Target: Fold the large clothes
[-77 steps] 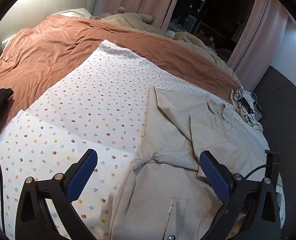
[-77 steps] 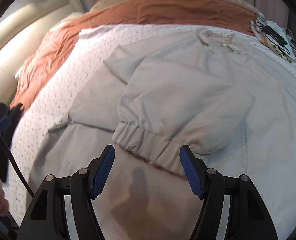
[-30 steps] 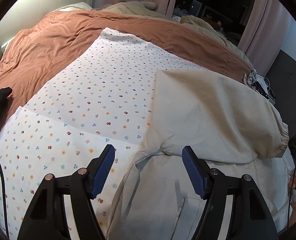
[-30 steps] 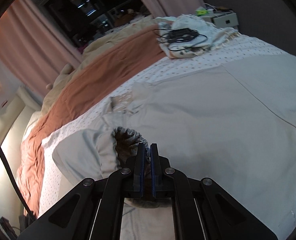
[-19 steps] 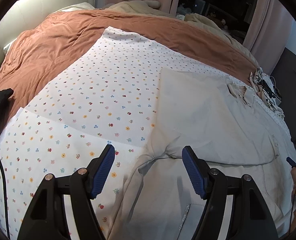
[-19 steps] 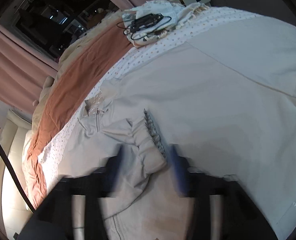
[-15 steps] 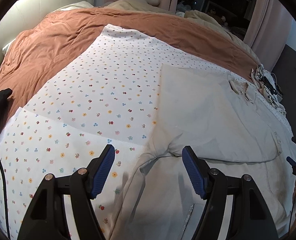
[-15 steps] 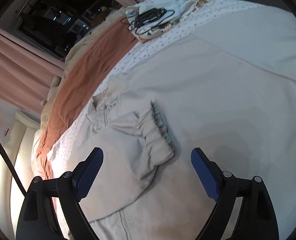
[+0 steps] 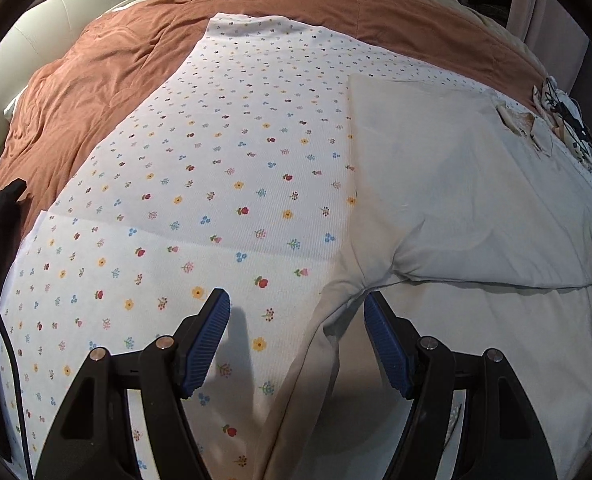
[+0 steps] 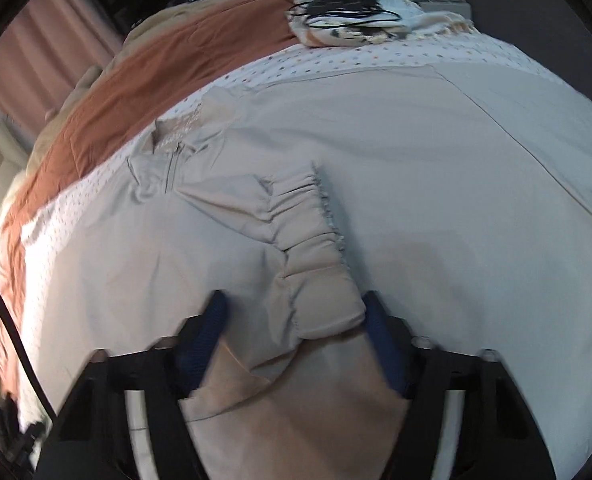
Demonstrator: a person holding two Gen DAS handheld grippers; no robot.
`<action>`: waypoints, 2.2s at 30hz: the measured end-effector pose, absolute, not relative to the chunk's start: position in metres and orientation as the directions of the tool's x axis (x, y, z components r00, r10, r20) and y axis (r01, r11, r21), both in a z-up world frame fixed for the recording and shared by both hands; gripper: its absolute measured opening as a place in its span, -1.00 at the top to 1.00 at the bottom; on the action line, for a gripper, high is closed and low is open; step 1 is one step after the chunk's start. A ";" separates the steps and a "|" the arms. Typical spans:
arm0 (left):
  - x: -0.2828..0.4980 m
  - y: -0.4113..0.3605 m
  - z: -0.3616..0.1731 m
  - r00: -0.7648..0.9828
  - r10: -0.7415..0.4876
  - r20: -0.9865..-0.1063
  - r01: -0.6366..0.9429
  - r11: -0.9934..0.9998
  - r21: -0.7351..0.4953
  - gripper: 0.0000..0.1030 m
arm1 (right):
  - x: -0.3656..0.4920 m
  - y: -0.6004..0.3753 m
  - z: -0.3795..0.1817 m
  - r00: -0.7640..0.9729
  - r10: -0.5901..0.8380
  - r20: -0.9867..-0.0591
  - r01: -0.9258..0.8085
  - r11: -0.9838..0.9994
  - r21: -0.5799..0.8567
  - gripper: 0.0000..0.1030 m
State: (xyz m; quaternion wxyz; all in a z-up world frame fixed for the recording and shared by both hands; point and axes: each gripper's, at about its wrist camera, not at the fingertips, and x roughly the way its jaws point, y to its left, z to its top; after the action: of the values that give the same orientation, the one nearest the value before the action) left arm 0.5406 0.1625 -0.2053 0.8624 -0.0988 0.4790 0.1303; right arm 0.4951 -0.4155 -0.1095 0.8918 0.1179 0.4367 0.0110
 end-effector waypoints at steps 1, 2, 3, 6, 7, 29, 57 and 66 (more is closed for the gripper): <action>0.541 0.162 -0.206 0.505 0.123 -0.854 -0.314 0.948 -0.050 -0.36 | 0.494 -0.414 -0.110 0.623 0.106 -0.775 0.083 0.976 0.201 0.23; 0.540 0.161 -0.205 0.504 0.122 -0.855 -0.313 0.949 -0.049 -0.36 | 0.492 -0.414 -0.110 0.625 0.101 -0.775 0.082 0.978 0.193 0.31; 0.540 0.162 -0.205 0.498 0.137 -0.856 -0.321 0.947 -0.035 -0.36 | 0.493 -0.414 -0.109 0.621 0.097 -0.778 0.081 0.979 0.186 0.35; 0.540 0.172 -0.206 0.480 0.172 -0.860 -0.351 0.936 -0.009 -0.36 | 0.490 -0.413 -0.109 0.611 0.104 -0.785 0.075 0.979 0.188 0.39; 0.540 0.176 -0.206 0.472 0.182 -0.862 -0.359 0.934 0.001 -0.36 | 0.486 -0.410 -0.111 0.609 0.103 -0.787 0.072 0.980 0.184 0.39; 0.495 0.120 -0.106 0.764 -0.004 -0.645 -0.276 0.902 -0.333 -0.88 | 0.381 -0.495 -0.046 0.749 0.165 -0.642 0.150 0.901 0.406 -0.63; 0.519 0.005 -0.113 0.777 -0.150 -0.612 -0.090 0.935 -0.343 -0.89 | 0.309 -0.723 -0.051 0.781 -0.038 -0.623 0.356 0.848 0.394 0.01; 0.528 0.004 -0.126 0.764 -0.123 -0.633 -0.120 0.937 -0.327 -0.88 | 0.343 -0.775 -0.072 0.754 -0.024 -0.656 0.405 0.803 0.437 0.26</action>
State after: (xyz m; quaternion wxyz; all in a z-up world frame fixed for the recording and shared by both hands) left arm 0.5277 0.0035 -0.1257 0.9224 -0.1771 0.3433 -0.0010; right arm 0.3430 -0.7749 -0.0722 0.8906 0.2897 0.3291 -0.1204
